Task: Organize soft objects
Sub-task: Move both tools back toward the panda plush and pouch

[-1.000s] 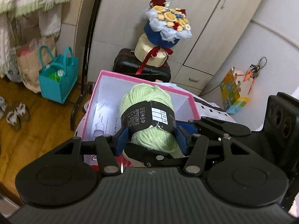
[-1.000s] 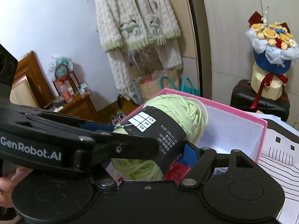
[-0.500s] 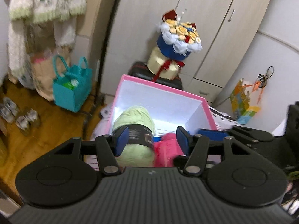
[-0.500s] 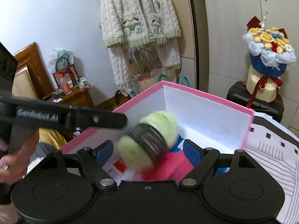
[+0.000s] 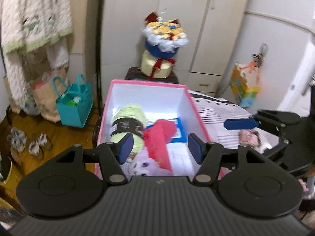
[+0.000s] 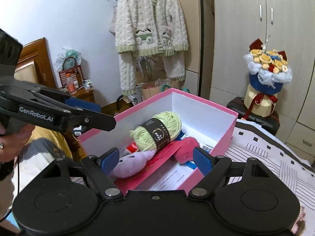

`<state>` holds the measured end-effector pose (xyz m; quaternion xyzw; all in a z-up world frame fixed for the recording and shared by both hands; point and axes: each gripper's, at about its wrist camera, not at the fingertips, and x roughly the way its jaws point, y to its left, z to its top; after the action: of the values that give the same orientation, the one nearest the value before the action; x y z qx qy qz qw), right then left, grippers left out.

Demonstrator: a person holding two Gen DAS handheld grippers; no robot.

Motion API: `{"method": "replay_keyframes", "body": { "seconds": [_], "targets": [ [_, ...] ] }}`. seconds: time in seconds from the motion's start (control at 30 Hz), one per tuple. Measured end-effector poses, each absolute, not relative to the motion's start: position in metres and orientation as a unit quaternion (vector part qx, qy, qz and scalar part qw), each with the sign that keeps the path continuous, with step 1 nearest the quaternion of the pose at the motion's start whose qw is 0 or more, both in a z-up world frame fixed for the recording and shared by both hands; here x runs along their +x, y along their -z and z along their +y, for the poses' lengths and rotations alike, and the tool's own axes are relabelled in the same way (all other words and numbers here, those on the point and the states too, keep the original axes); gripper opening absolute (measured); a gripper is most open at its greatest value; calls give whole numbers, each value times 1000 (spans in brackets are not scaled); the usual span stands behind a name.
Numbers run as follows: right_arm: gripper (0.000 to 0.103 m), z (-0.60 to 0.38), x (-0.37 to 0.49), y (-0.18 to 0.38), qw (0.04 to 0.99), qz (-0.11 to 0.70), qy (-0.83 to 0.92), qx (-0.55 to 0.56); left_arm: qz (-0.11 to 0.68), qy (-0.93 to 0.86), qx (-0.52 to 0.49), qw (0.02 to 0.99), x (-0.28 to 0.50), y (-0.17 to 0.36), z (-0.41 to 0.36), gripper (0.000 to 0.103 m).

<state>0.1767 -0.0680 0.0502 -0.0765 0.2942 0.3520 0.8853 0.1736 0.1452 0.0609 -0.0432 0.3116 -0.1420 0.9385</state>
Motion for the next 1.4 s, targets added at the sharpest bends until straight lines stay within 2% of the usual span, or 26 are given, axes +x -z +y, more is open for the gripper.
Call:
{"method": "replay_keyframes", "body": {
  "seconds": [0.17, 0.5, 0.8, 1.07, 1.4],
  "targets": [
    [86, -89, 144, -68, 887, 280, -360, -78, 290, 174, -8, 941, 137, -82, 127, 67],
    [86, -146, 84, -68, 896, 278, -339, -71, 298, 230, 20, 926, 92, -86, 92, 68],
    [86, -194, 44, -41, 907, 290, -296, -71, 343, 272, 53, 898, 82, -61, 44, 68],
    [86, -243, 42, -7, 917, 308, -254, -28, 371, 314, 50, 873, 96, -36, -7, 68],
    [86, -288, 64, 41, 941, 281, -186, -7, 347, 341, 40, 873, 128, -6, -61, 68]
  ]
}}
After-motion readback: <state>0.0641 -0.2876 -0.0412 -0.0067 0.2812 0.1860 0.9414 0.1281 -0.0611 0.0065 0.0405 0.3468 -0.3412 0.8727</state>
